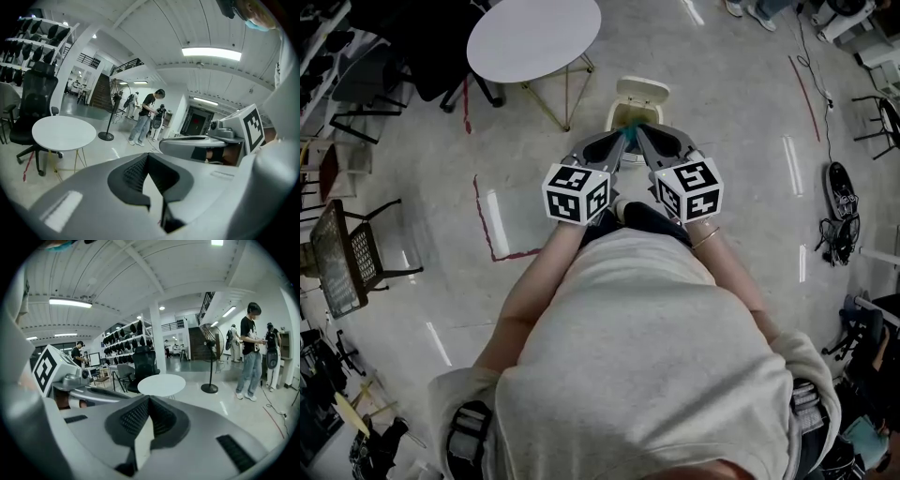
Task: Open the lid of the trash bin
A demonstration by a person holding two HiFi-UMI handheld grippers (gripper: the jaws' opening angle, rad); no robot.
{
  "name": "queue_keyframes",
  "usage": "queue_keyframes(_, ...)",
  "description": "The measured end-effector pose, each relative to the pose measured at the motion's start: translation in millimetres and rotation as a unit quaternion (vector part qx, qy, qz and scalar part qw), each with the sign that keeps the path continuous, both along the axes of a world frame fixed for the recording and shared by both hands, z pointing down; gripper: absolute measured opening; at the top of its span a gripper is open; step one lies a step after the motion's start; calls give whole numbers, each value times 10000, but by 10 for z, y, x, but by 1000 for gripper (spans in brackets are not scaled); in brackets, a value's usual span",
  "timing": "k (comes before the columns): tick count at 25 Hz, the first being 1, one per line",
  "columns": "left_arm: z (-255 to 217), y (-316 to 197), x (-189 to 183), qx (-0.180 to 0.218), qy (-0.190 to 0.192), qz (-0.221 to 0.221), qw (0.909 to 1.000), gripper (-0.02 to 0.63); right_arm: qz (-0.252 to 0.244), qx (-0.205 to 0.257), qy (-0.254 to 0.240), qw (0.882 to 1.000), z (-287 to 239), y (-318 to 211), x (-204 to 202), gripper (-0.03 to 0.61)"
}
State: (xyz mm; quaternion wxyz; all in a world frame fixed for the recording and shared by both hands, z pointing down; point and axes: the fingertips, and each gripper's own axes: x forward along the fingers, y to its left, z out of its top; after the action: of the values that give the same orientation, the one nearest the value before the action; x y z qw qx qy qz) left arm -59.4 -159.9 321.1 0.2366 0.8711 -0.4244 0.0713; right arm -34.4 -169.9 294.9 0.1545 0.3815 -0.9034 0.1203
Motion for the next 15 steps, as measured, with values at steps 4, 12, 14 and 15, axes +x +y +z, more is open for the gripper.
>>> queue_keyframes(4, 13, -5, 32, -25, -26, 9, 10000, 8, 54, -59, -15, 10000, 55, 10, 109, 8)
queue_keyframes(12, 67, -1, 62, -26, -132, 3, 9999, 7, 161, -107, -6, 9998, 98, 1, 226, 8)
queue_keyframes(14, 65, -16, 52, -21, -136, -15, 9999, 8, 140, -99, 7, 9999, 100, -4, 215, 8)
queue_keyframes(15, 64, -18, 51, -19, -140, -23, 9999, 8, 129, -96, 10, 9999, 101, -4, 215, 8)
